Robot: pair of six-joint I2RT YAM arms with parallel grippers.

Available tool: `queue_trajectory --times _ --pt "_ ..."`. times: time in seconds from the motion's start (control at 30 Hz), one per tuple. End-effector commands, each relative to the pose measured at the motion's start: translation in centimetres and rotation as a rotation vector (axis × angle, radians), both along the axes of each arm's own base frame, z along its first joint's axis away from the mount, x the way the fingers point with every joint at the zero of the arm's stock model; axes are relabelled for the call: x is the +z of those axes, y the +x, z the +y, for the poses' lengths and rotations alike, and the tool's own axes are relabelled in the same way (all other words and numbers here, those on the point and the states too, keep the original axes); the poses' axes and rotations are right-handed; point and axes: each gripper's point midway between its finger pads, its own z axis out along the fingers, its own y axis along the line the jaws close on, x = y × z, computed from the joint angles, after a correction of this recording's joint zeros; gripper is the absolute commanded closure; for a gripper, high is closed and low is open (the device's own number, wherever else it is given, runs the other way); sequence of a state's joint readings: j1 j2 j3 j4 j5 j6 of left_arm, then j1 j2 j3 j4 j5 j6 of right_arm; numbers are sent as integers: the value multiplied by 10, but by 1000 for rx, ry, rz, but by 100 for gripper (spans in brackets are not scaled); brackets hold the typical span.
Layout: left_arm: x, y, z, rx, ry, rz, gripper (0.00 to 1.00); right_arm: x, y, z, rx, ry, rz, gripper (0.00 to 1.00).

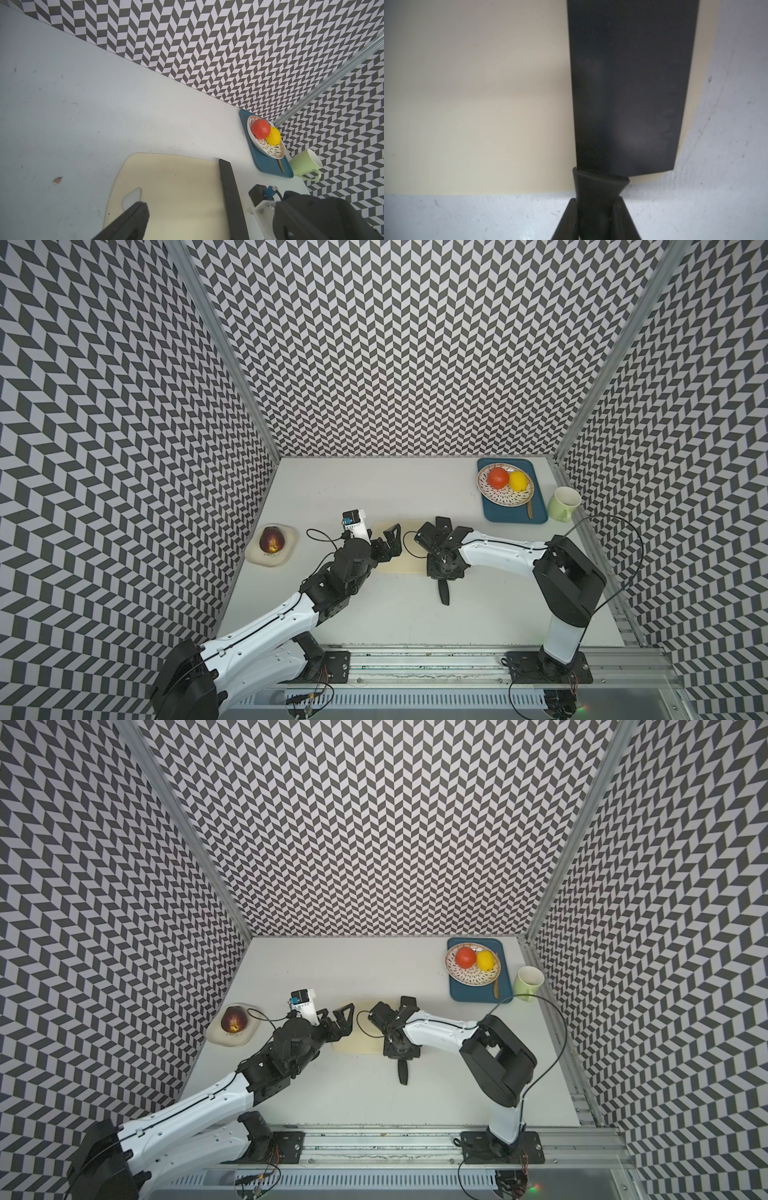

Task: Align the knife with the edge of the cutting board
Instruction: Place the knife at the edge of the cutting board.

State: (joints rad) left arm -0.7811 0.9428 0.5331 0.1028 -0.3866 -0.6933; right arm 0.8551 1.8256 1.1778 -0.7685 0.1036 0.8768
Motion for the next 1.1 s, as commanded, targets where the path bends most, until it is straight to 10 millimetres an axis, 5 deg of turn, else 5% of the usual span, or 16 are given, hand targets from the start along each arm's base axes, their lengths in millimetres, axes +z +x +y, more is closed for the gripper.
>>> queue_trajectory --times 0.0,0.33,0.63,0.87,1.07 --pt "-4 -1 0 -2 11 1 0 2 5 4 -9 11 -23 77" --pt "-5 -1 -1 -6 13 3 0 9 4 6 -11 37 -26 55" --pt "-4 -1 0 1 18 2 0 44 6 10 6 99 -89 41" --pt "-2 -1 2 3 21 -6 0 78 11 3 65 164 -207 9" --pt "-3 0 4 18 32 -12 0 62 -5 6 132 244 -189 4"
